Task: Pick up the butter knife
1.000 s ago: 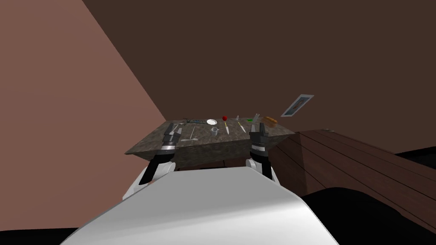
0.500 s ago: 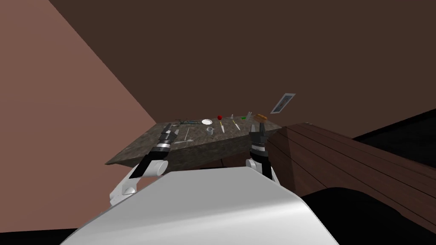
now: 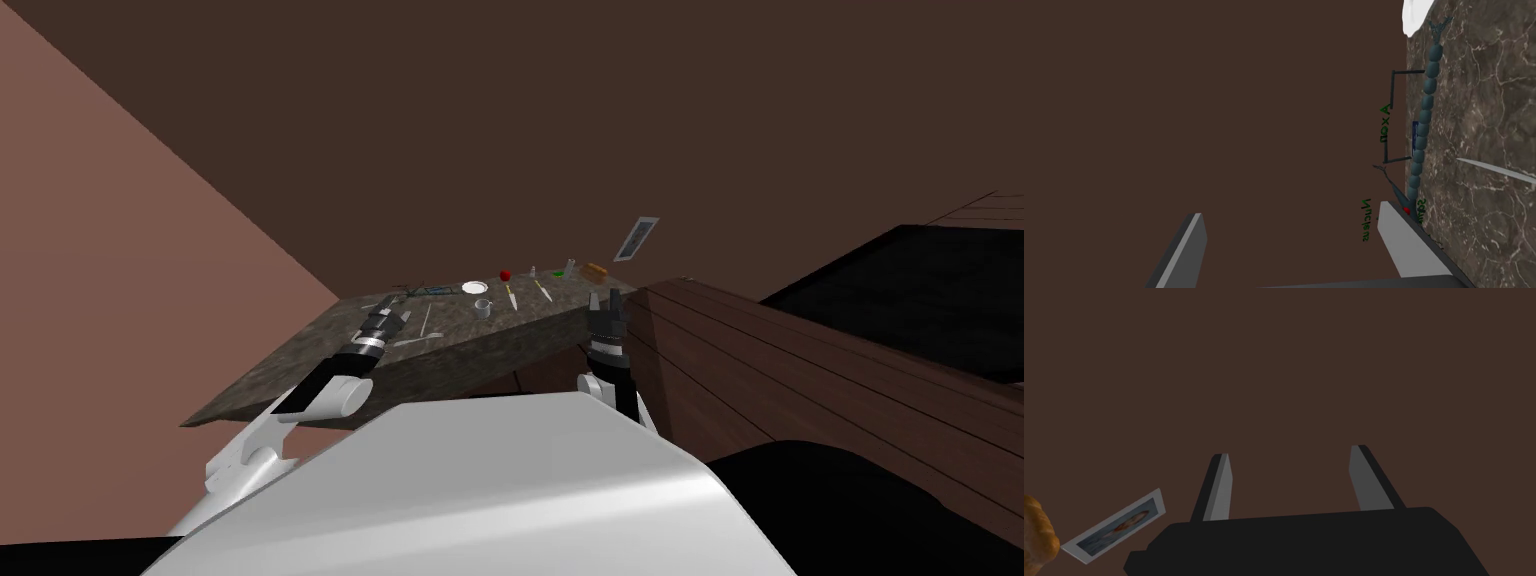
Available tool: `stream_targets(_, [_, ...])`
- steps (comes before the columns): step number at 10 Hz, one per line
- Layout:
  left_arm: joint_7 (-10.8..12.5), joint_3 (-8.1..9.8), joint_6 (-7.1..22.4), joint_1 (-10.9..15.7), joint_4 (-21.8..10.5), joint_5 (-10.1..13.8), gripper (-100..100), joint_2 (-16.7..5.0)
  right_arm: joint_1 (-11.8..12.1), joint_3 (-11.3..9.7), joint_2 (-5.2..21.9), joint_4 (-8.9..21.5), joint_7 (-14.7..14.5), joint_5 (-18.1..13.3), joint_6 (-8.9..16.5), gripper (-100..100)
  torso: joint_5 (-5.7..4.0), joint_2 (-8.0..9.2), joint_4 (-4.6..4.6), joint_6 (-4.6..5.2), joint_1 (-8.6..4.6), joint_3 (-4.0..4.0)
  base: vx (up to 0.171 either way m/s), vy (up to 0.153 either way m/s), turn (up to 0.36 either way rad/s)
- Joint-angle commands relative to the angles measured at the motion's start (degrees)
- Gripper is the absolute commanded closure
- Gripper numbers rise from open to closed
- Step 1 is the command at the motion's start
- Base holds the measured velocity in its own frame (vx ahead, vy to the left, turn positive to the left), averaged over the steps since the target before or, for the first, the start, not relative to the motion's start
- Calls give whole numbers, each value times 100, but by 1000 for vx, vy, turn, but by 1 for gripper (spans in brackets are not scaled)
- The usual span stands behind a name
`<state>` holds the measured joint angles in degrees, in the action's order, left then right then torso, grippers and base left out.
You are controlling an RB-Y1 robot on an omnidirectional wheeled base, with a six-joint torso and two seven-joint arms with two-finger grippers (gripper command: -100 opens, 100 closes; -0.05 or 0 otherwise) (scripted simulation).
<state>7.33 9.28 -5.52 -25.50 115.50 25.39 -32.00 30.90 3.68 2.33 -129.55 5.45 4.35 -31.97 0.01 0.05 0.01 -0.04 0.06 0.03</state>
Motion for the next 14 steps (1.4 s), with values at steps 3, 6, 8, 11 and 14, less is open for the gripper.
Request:
stream_targets(3, [124, 199, 530, -268, -303, 328, -100, -620, -1, 0, 0, 0, 0, 0, 0, 0, 1, -3, -1, 5, 1, -2, -5, 8, -260])
stream_targets(6, [139, 288, 898, -545, -472, 448, -100, -1091, -1, 0, 0, 0, 0, 0, 0, 0, 1, -4, -1, 3, 2, -3, -1, 14, -249])
stream_targets(8, [130, 318, 1081, -715, -555, 484, -100, -1348, 1, 1, 0, 0, 0, 0, 0, 0, 1, -5, -1, -2, 5, -3, -1, 17, -164])
stream_targets(11, [85, 351, 1418, -1050, -717, 514, -100, -1831, -1, 0, 0, 0, 0, 0, 0, 0, 1, -8, -2, 5, 4, -5, 1, 18, -260])
stream_targets(14, [50, 355, 1597, -1321, -793, 510, -100, -2123, 0, 0, 1, 0, 0, 0, 0, 0, 1, -8, -2, 2, 5, -5, 5, 20, -170])
